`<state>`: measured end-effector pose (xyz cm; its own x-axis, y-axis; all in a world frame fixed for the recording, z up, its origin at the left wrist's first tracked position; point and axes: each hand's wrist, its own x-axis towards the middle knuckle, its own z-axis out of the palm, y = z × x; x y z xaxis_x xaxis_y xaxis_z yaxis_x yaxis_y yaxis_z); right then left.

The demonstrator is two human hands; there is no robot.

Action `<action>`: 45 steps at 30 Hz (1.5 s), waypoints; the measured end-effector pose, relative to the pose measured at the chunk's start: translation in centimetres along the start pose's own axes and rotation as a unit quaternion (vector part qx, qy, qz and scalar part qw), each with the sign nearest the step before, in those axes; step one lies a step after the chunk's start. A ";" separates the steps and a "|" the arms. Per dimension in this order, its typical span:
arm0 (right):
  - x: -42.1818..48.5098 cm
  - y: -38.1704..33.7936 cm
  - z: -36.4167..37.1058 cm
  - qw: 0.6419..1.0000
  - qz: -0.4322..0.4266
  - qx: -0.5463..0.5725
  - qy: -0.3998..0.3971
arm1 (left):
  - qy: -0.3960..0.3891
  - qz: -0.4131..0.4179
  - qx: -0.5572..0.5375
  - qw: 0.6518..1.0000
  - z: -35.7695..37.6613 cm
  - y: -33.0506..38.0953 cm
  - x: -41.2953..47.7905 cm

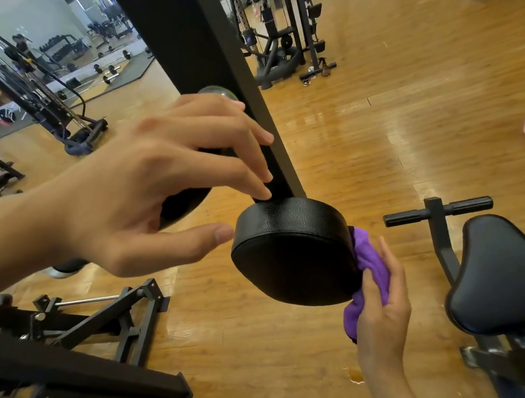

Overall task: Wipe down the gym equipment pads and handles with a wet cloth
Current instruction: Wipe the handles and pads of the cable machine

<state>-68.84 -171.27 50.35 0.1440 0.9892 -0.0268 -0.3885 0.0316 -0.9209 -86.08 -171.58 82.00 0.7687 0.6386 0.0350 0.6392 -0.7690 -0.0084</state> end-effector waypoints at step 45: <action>4.2 -1.0 2.1 0.976 -0.103 -0.109 -0.160 | -0.025 -0.017 -0.017 0.999 -0.5 -1.6 -1.7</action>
<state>-69.74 -166.86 51.96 -0.1057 0.9604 0.2577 -0.1736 0.2374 -0.9558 -88.39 -171.45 82.43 0.7473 0.6643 -0.0156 0.6645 -0.7469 0.0255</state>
